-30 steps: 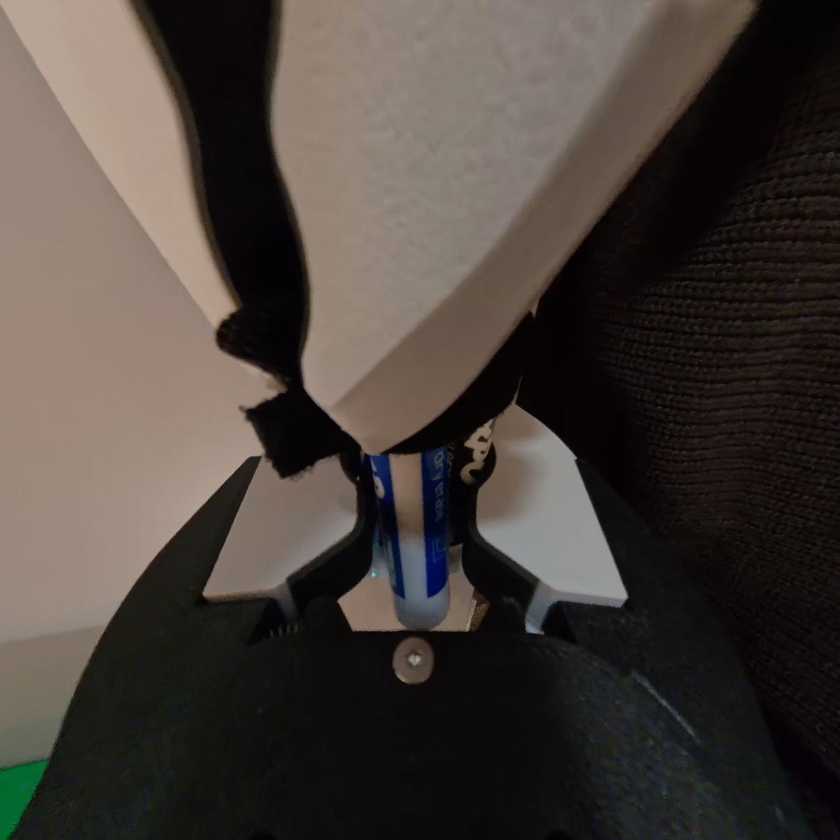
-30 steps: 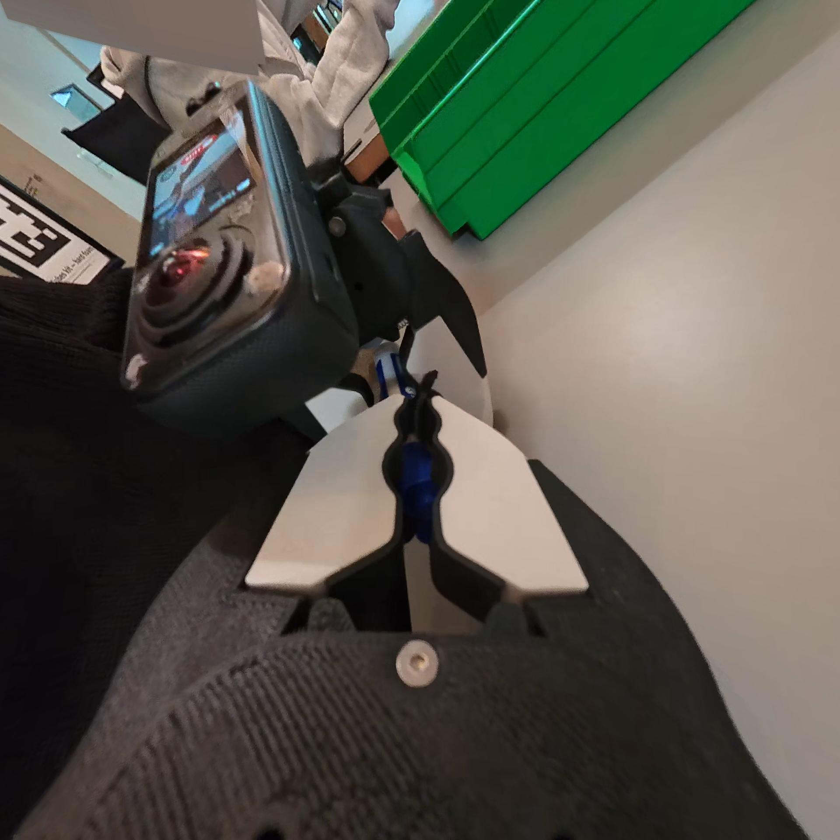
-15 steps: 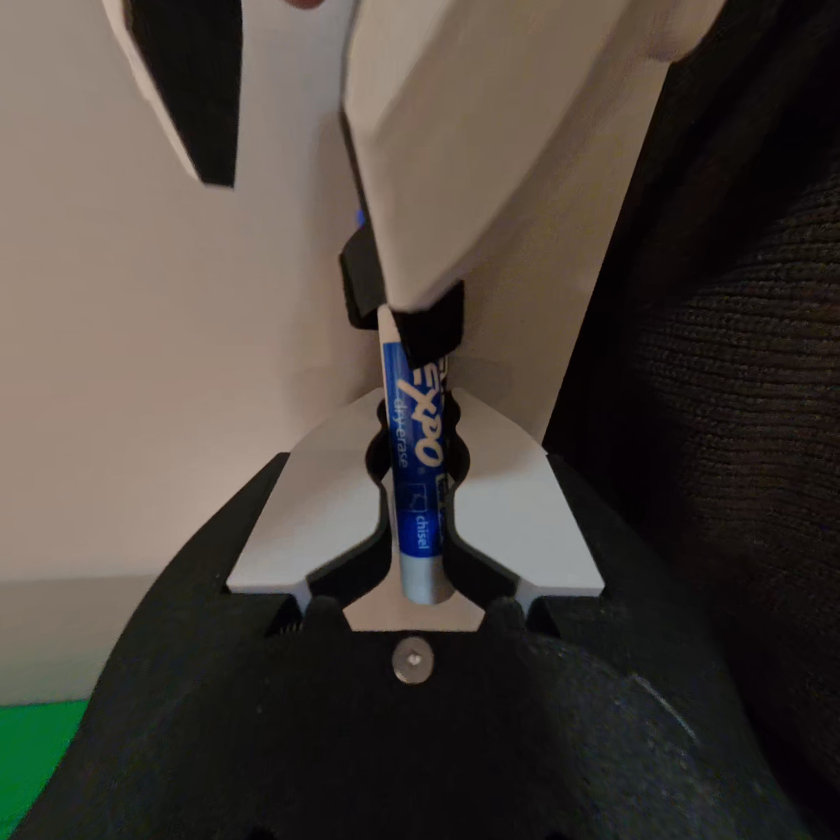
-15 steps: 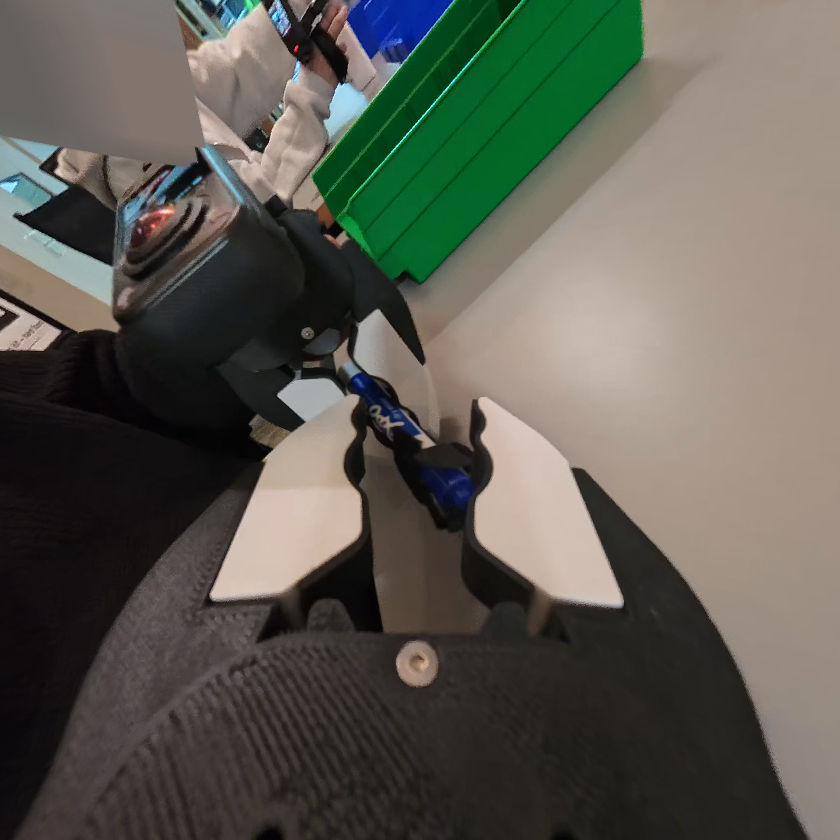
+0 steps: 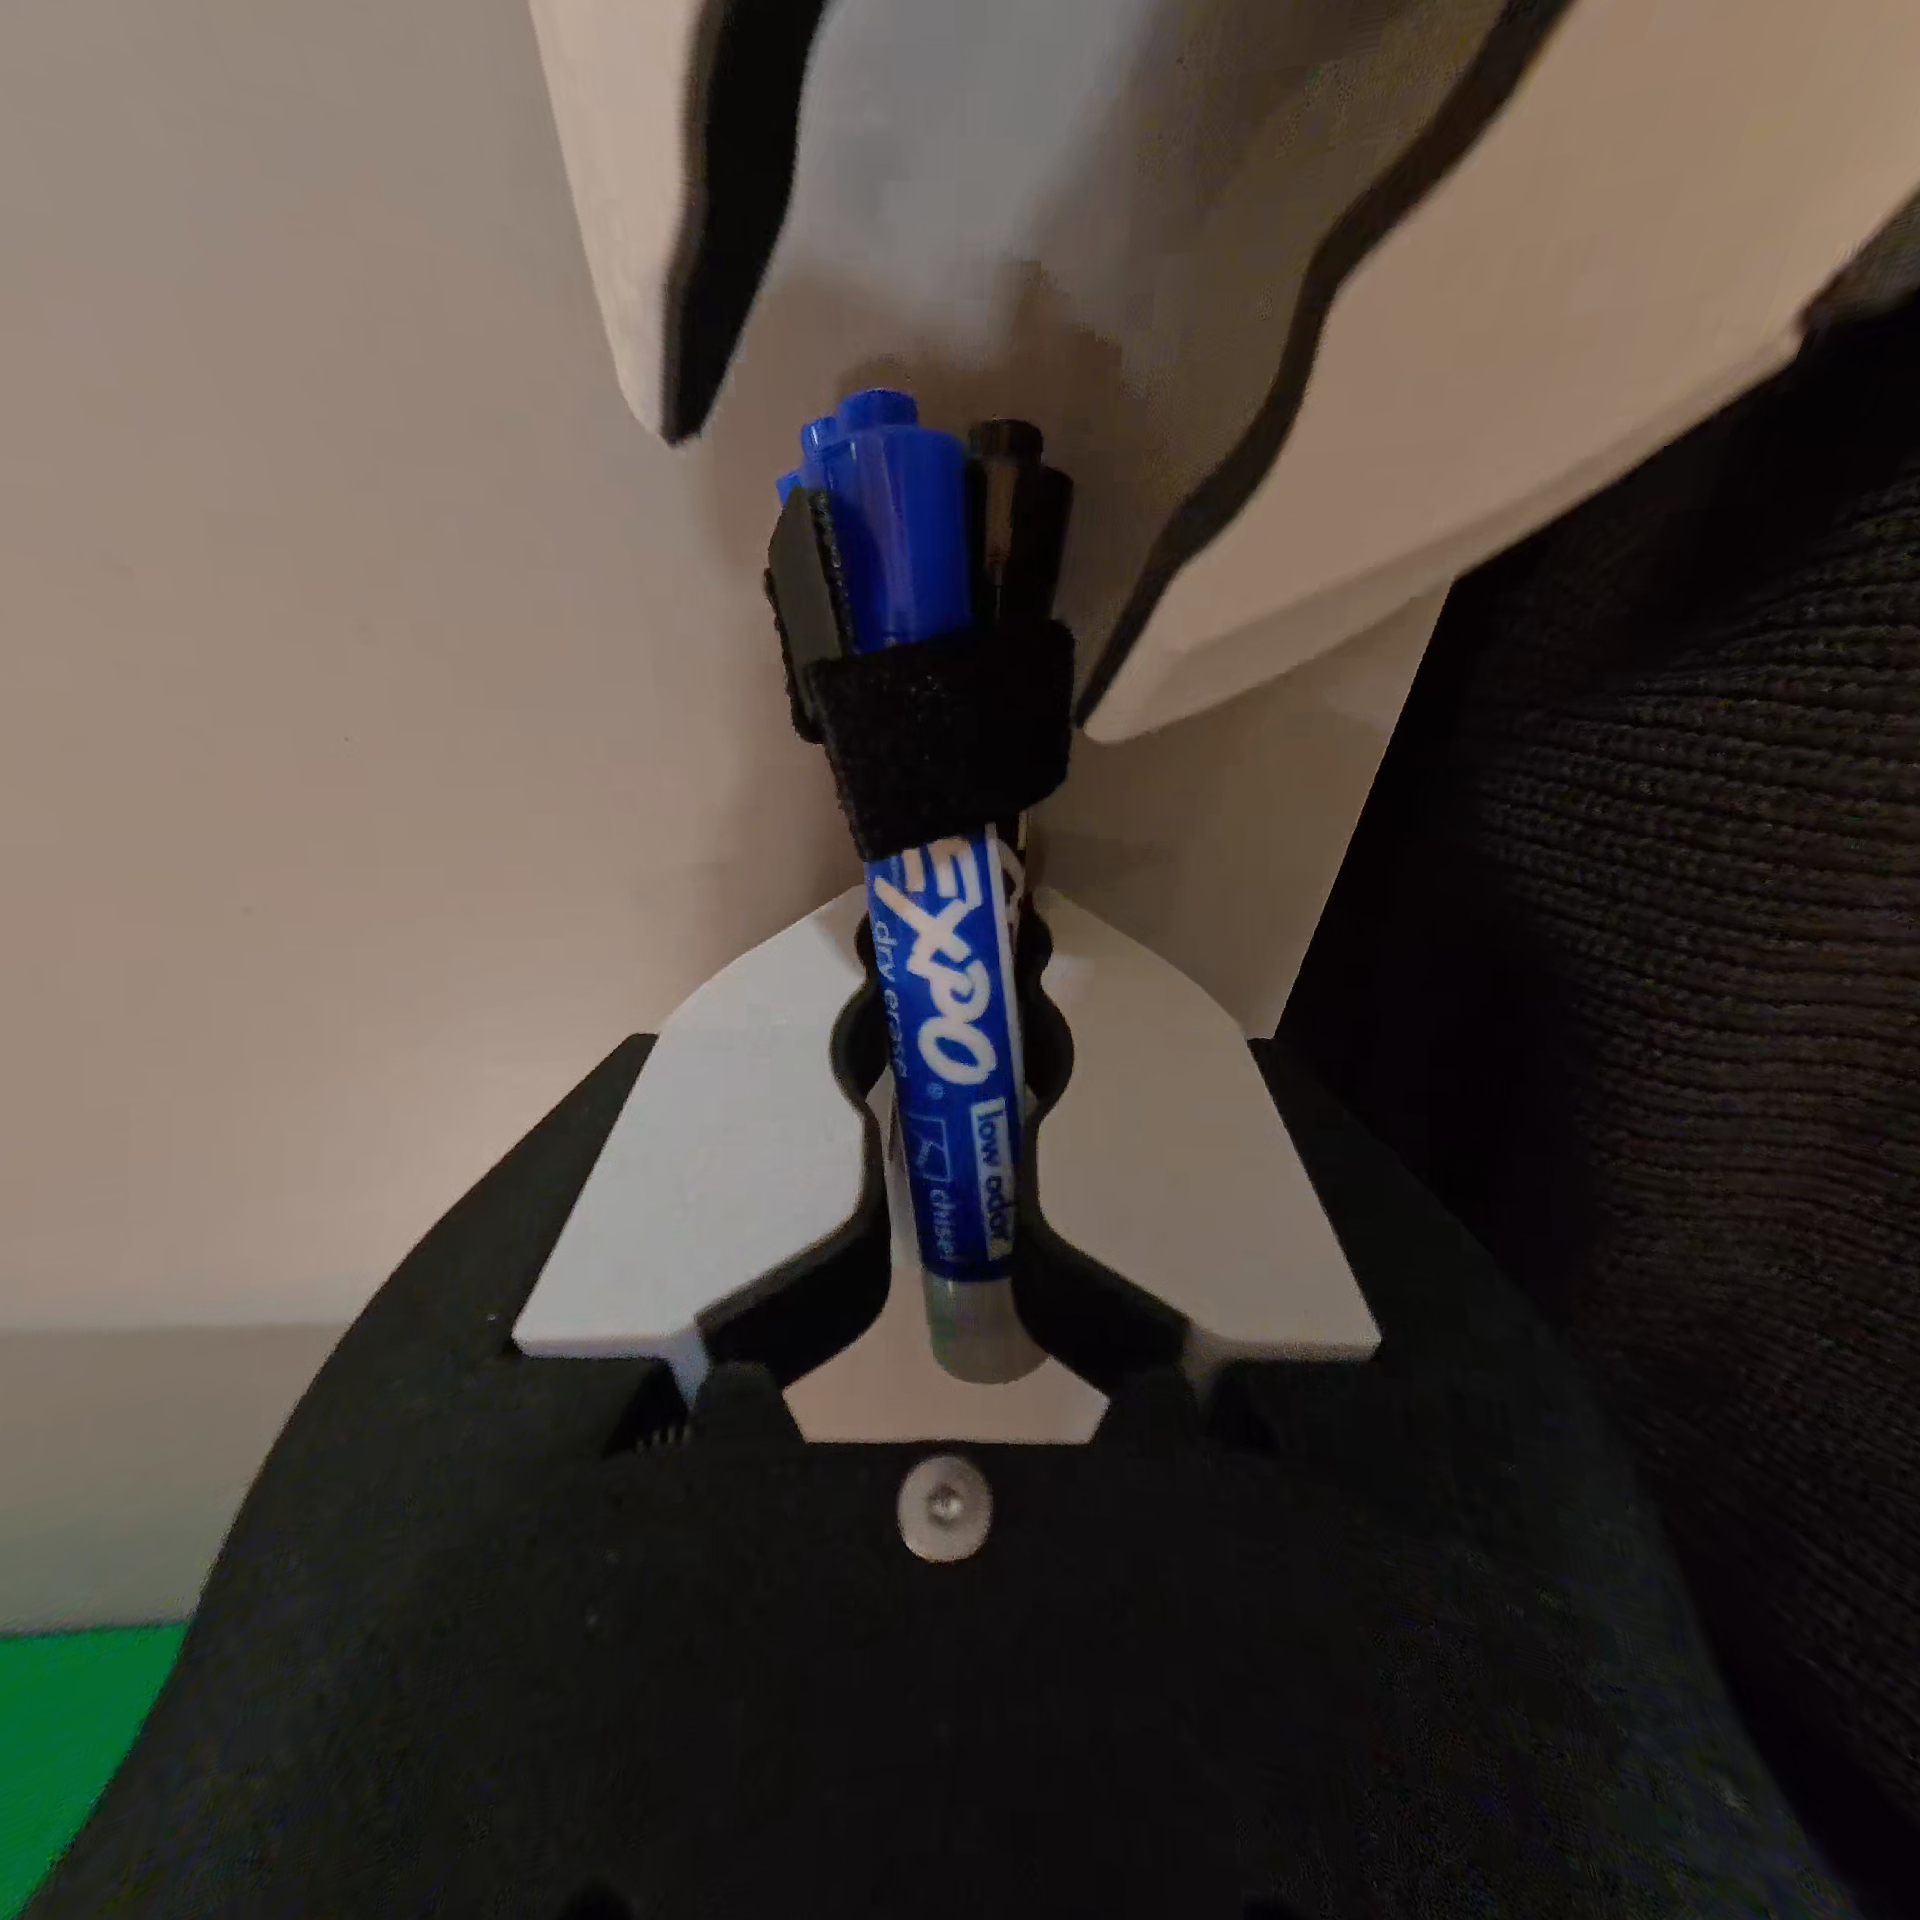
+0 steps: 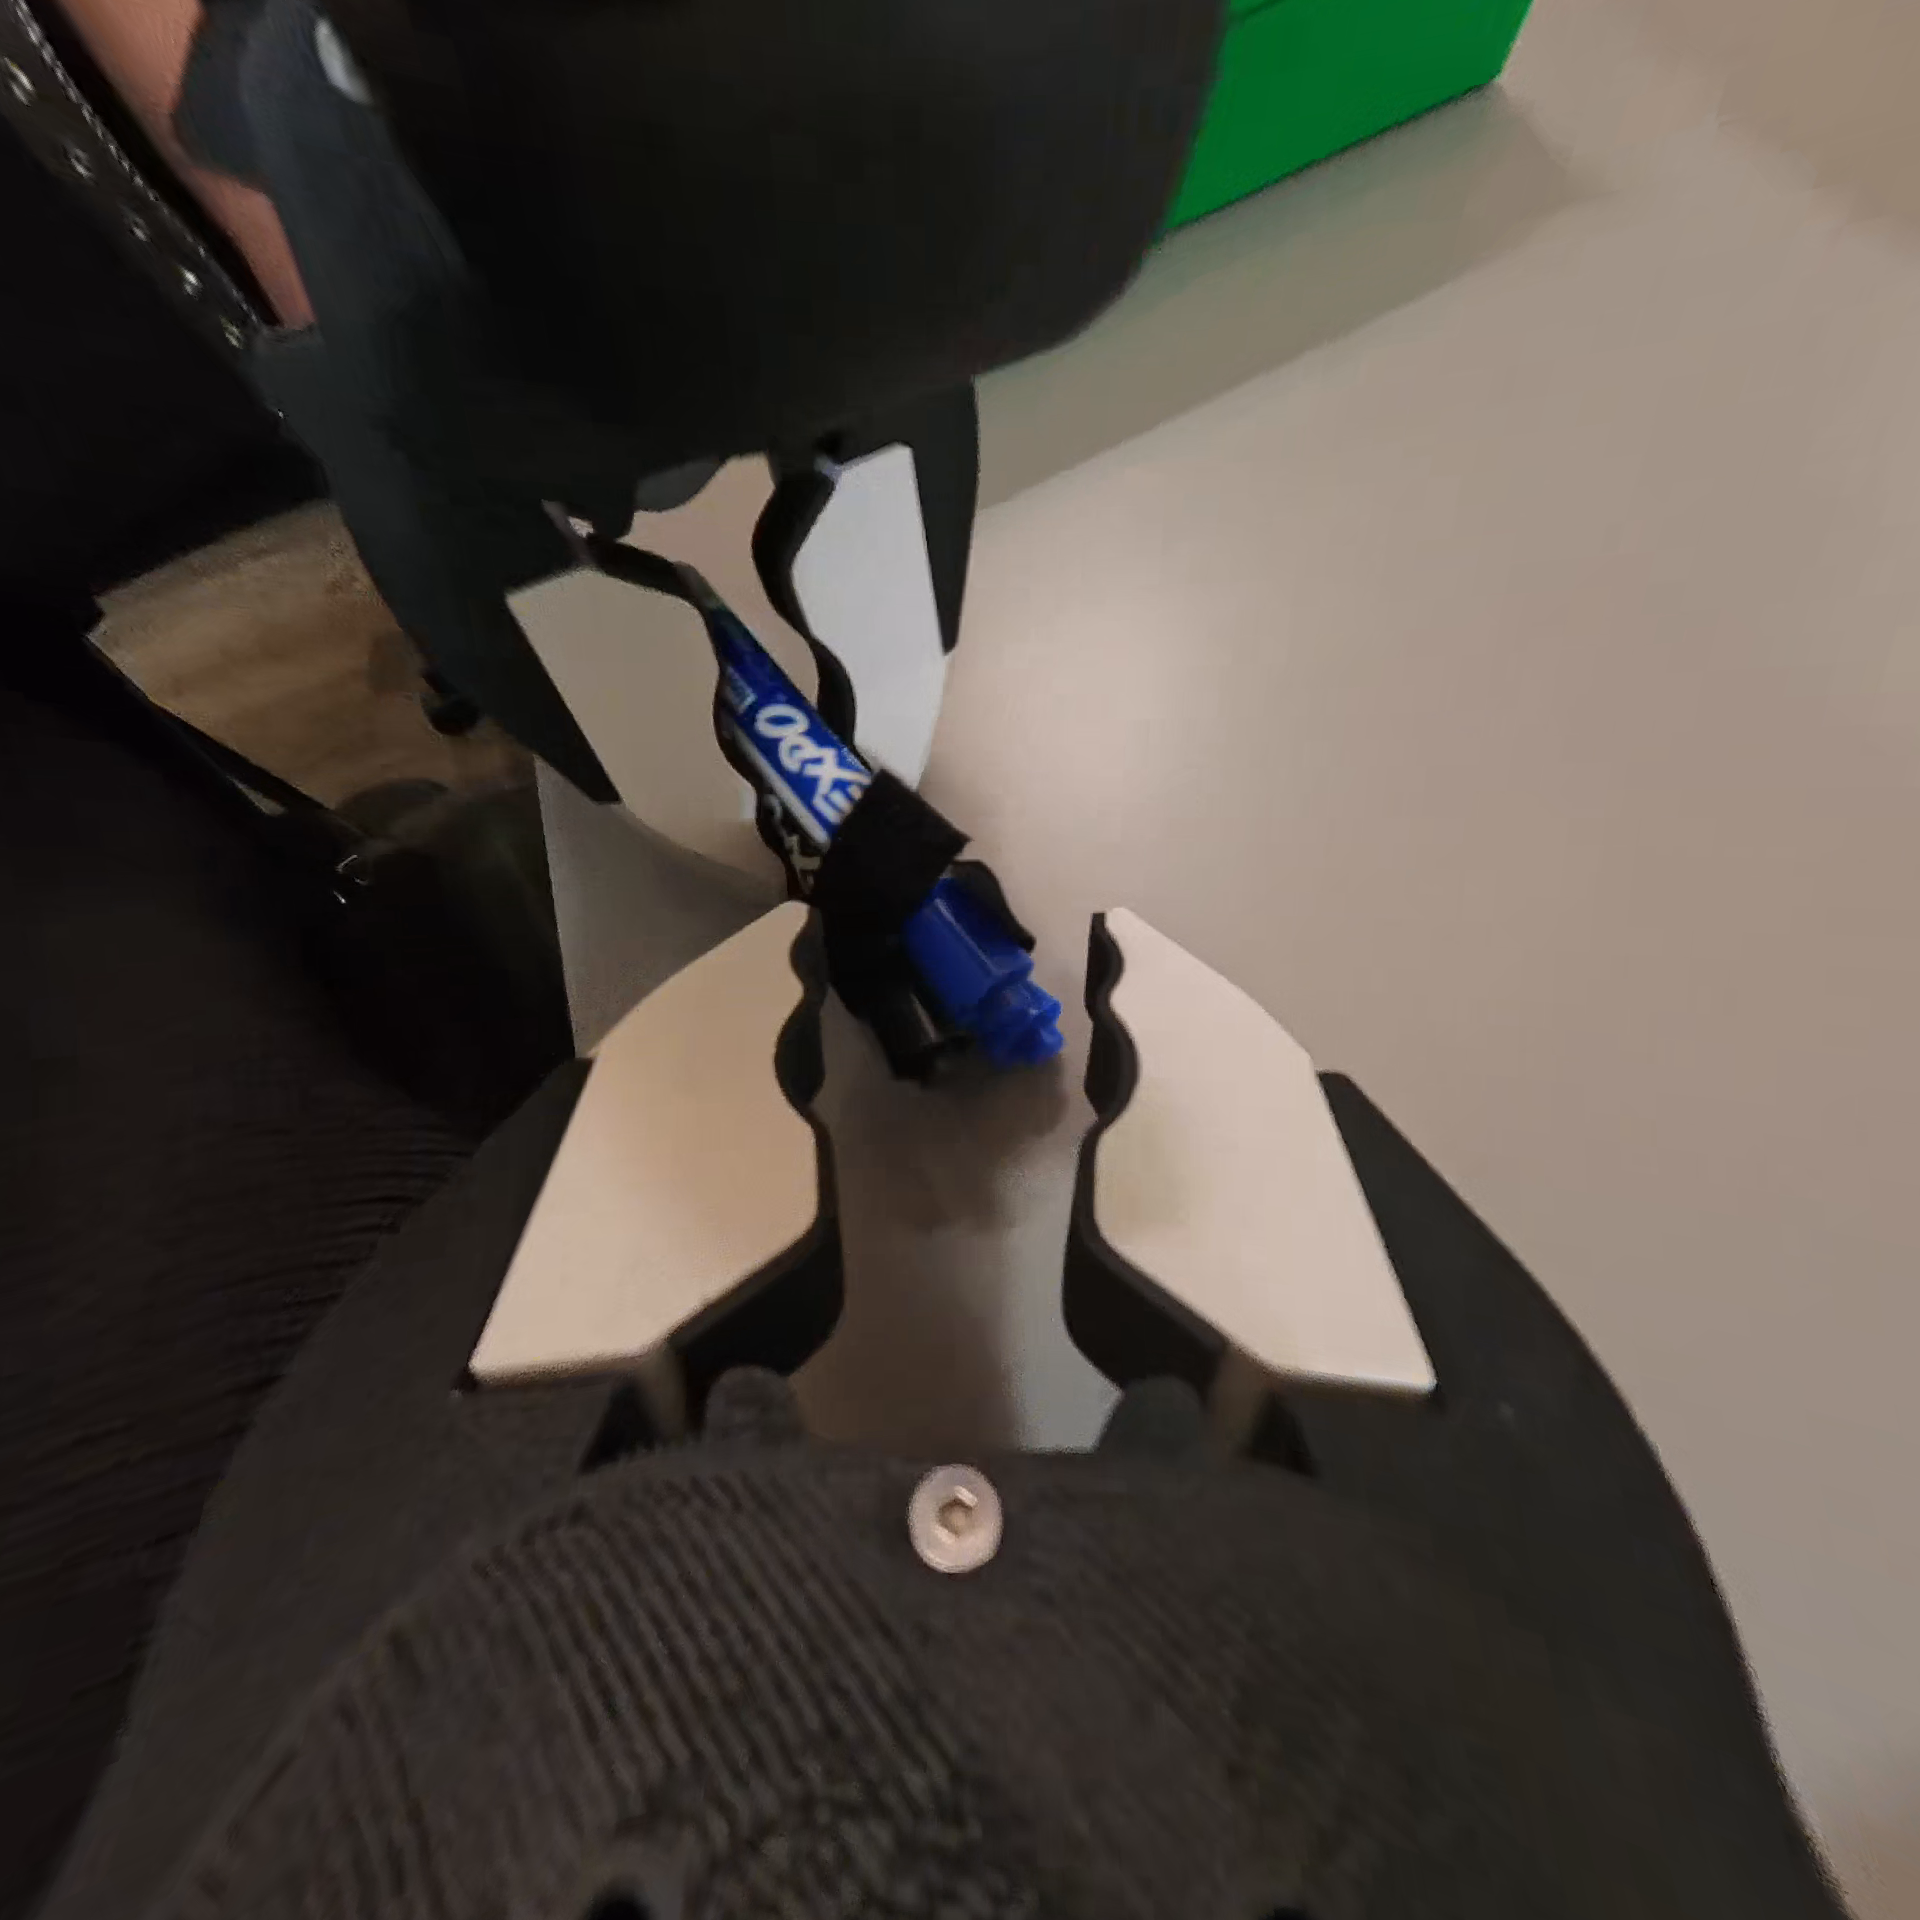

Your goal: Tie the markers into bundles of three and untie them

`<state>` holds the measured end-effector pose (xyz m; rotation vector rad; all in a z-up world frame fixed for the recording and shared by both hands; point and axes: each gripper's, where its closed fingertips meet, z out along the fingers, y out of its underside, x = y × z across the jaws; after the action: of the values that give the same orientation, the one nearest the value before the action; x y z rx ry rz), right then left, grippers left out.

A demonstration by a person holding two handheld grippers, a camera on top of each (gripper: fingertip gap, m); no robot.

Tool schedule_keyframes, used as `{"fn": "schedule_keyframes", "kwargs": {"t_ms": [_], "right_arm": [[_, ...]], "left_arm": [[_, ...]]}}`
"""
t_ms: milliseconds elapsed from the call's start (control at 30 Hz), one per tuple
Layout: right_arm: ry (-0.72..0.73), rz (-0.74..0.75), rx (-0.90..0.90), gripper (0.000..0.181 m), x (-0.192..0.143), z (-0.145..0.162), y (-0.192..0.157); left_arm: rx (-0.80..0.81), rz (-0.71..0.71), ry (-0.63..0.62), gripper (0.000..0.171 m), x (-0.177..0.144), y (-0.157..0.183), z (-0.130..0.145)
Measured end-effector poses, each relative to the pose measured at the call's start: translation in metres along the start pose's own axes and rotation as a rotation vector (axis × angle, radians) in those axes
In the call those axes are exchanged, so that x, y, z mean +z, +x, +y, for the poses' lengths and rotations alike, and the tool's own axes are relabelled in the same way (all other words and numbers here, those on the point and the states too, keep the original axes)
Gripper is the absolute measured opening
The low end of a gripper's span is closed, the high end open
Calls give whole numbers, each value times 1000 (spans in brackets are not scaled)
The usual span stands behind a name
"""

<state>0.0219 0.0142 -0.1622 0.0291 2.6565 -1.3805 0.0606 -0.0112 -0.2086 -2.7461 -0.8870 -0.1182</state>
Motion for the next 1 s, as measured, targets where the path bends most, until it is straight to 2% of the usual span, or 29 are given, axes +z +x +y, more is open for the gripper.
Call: {"fn": "schedule_keyframes", "kwargs": {"t_ms": [233,500,800,1000], "right_arm": [[3,29,10,44,4,-2,-1],[51,4,97,27,2,-6,6],[39,-20,77,40,11,-6,8],[35,-58,90,33,14,-7,10]], "left_arm": [[6,-21,-9,24,0,-1,1],[0,-76,3,41,-5,-10,3],[-19,-57,15,41,-3,-11,2],[-19,-55,11,41,-2,-10,2]]}}
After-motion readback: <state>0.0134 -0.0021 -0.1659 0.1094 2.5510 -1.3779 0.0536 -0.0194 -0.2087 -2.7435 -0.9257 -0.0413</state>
